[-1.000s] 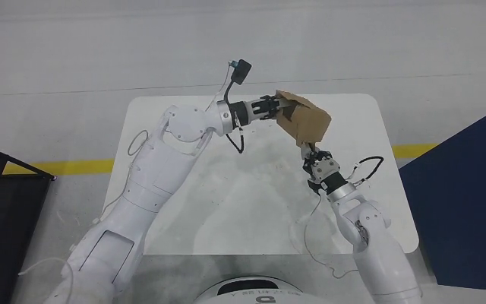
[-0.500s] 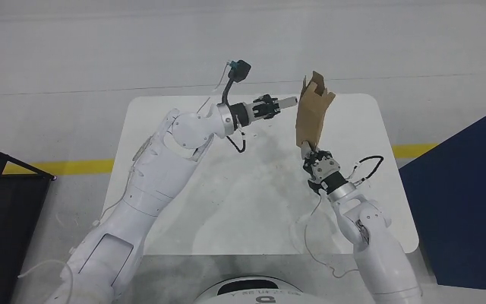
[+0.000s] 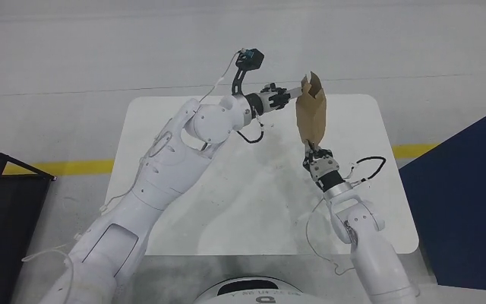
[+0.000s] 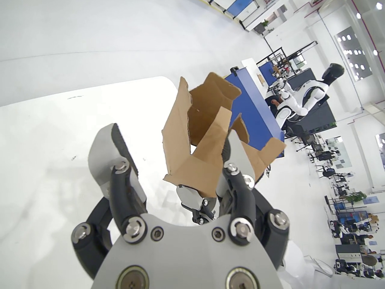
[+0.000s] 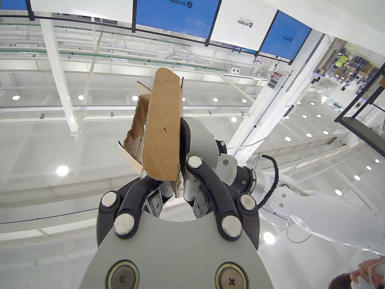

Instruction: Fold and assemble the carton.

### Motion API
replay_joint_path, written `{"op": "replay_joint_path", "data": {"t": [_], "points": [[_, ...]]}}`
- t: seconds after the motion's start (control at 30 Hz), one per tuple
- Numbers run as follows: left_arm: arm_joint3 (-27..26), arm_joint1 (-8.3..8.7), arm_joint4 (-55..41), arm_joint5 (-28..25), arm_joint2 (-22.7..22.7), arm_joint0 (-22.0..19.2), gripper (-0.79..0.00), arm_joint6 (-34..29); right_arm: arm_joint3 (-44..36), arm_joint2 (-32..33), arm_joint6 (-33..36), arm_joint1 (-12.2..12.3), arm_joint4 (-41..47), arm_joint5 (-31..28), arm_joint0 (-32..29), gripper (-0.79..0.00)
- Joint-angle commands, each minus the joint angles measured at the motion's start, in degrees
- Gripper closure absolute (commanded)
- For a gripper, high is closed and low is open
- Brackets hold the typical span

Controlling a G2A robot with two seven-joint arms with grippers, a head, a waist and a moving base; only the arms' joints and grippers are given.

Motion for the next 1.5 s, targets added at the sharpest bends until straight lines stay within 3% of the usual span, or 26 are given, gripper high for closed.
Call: {"op": "replay_joint_path", "data": {"t": [0.0,0.17,0.33,0.47,0.6,0.97,1.47], "points": [[0.9,-0.42,-0.9,-0.5,0.6,-0.9,-0.551,-0.1,0.2,-0.2,0.0,-0.1,-1.1,-1.1,-0.1,0.000],[1.9,-0.99,-2.7,-1.4,0.9,-1.7,-0.616,-0.8,0.7,-0.5,-0.1,-0.2,-1.9,-2.2,0.0,0.000],[2.2,-1.29,-3.8,-2.0,0.5,-2.2,-0.754,-1.1,1.1,-0.7,-0.1,-0.4,-2.0,-2.3,0.5,0.000],[2.8,-1.49,-3.8,-2.3,0.5,-2.4,-0.782,-1.2,1.3,-0.8,-0.3,-0.5,-2.2,-2.0,1.0,0.000],[4.4,-1.84,-3.5,-2.3,1.2,-2.8,-0.717,-1.5,1.5,-1.1,-0.2,-0.6,-2.5,-1.6,1.3,0.000],[6.8,-2.55,-3.7,-3.2,1.3,-3.4,-0.385,-1.2,1.7,-1.0,0.2,-0.7,-3.0,-0.9,1.4,0.000],[4.6,-2.29,-6.3,-5.0,-1.5,-0.8,-0.305,-2.7,2.4,0.6,0.3,-0.9,-1.5,-0.9,1.8,0.000]]}}
